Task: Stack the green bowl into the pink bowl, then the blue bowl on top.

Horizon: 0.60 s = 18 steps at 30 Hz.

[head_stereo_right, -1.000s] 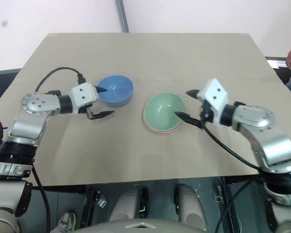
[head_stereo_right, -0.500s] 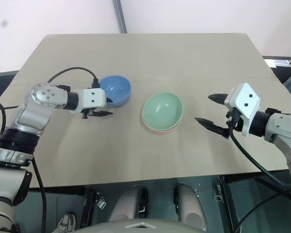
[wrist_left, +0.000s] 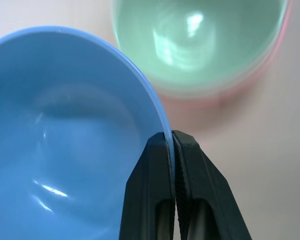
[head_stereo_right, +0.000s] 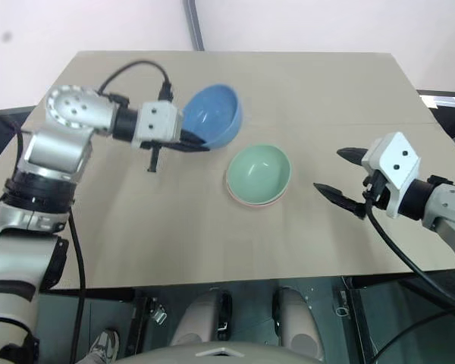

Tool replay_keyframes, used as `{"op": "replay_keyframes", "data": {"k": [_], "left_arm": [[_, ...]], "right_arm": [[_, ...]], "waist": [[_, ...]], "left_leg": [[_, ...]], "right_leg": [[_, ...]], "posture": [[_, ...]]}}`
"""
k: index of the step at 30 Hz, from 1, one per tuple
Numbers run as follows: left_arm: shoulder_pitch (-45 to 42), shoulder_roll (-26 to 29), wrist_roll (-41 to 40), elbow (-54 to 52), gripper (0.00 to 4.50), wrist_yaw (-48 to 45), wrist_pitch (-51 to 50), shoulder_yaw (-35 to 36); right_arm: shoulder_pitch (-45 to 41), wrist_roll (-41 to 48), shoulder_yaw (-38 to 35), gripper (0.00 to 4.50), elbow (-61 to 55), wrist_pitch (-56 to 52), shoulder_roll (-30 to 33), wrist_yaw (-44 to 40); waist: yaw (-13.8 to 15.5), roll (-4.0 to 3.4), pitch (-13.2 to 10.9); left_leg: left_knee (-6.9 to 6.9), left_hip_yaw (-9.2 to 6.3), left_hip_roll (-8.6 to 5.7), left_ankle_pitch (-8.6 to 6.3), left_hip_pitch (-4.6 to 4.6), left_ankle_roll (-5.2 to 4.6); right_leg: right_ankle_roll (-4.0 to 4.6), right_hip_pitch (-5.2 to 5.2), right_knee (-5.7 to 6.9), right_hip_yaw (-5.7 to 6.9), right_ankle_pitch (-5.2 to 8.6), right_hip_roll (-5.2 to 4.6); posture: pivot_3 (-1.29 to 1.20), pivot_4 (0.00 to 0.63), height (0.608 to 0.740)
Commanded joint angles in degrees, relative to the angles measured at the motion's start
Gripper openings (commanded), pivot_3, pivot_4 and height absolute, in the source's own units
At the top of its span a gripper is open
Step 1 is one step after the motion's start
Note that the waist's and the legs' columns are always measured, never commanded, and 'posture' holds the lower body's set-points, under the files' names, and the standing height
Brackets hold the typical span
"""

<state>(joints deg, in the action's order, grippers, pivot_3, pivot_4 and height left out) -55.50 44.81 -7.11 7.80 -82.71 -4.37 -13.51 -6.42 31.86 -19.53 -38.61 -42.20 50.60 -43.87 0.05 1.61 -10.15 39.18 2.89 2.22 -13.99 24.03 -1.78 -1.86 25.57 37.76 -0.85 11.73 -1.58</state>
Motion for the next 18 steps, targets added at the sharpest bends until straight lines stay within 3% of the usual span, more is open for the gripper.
{"op": "replay_keyframes", "data": {"k": [1,6,9,15,18], "left_arm": [[-1.35,-1.78,-4.10,-4.53,0.06,-3.07,-2.20,0.01],[-1.36,-5.87,-3.73,-2.81,0.06,-5.75,0.82,-3.14],[-1.72,-8.17,-1.86,0.55,0.93,-6.38,4.65,-5.19],[-3.18,-11.44,0.85,5.40,3.67,-4.07,6.68,-5.84],[-3.81,-9.96,-1.77,5.38,3.67,-4.40,1.20,-2.97]], "right_arm": [[1.59,0.90,-4.21,4.24,-3.80,-0.51,0.66,1.51],[3.42,1.48,-6.06,4.24,-5.80,-1.69,0.41,3.29],[4.40,1.94,-6.90,4.24,-6.78,-2.47,0.22,4.24],[5.82,3.19,-8.06,4.24,-8.73,-3.66,0.01,6.17],[6.27,3.61,-8.07,4.24,-9.12,-3.72,-0.27,6.80]], "waist": [[-0.20,-0.02,0.01],[-0.35,-0.02,0.00],[-0.47,-0.02,0.01],[-0.45,0.00,0.00],[-0.61,0.01,-0.01]], "left_leg": [[-0.02,-0.01,0.00,0.00,-0.05,0.00],[0.03,-0.01,0.02,0.00,-0.09,0.00],[0.07,-0.01,0.01,0.00,-0.12,0.00],[0.06,-0.06,0.00,0.00,-0.13,0.00],[0.06,-0.08,0.01,0.00,-0.12,0.00]], "right_leg": [[0.00,-0.01,0.02,-0.05,0.00,0.01],[0.00,-0.02,0.11,-0.05,0.00,0.06],[0.14,-0.04,0.12,-0.08,0.08,0.06],[0.18,-0.09,0.09,-0.10,0.11,0.06],[0.02,-0.09,0.09,-0.10,0.02,0.07]], "posture": [[0.00,0.150,0.740],[0.00,0.150,0.740],[0.00,0.150,0.740],[0.00,0.150,0.740],[0.00,0.150,0.740]]}}
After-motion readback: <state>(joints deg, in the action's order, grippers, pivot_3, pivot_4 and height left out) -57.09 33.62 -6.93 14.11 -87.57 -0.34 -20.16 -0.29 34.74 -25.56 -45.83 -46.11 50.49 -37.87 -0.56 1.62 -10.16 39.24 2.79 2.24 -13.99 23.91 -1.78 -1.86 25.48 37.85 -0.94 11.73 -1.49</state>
